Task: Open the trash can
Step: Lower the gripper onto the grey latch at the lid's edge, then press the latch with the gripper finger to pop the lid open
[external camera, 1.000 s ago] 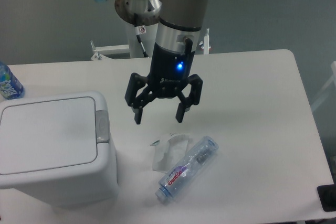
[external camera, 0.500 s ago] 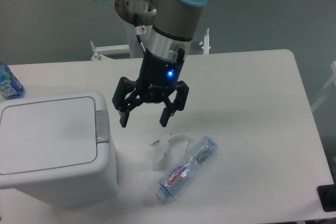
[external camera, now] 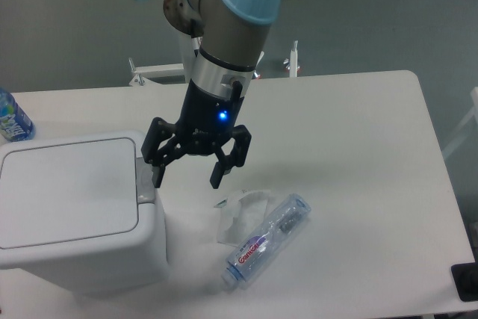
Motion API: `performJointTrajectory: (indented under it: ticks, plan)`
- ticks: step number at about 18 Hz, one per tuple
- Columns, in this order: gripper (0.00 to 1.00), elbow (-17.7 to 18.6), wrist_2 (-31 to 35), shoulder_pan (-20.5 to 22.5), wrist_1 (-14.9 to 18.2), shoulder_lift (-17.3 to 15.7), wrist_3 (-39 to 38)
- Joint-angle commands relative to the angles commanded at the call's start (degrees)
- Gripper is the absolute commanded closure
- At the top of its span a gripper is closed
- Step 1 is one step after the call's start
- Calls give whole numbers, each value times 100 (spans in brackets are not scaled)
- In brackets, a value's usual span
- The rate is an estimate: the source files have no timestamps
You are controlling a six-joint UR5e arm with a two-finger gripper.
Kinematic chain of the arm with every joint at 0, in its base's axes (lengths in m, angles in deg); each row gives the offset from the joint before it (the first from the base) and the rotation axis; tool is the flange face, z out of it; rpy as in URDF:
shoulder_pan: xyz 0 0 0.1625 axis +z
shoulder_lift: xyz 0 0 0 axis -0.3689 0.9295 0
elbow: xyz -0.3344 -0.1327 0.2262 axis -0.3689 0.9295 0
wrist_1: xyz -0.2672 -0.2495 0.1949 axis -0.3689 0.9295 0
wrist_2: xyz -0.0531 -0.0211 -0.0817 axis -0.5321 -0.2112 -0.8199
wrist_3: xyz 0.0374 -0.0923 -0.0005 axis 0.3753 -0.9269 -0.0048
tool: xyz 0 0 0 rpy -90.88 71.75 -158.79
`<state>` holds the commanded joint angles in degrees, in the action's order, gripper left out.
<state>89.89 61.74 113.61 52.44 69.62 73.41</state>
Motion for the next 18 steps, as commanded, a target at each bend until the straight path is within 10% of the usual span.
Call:
performJointTrajectory:
  ticks: [18]
  plan:
    - [0, 44, 26, -26, -35, 62, 9]
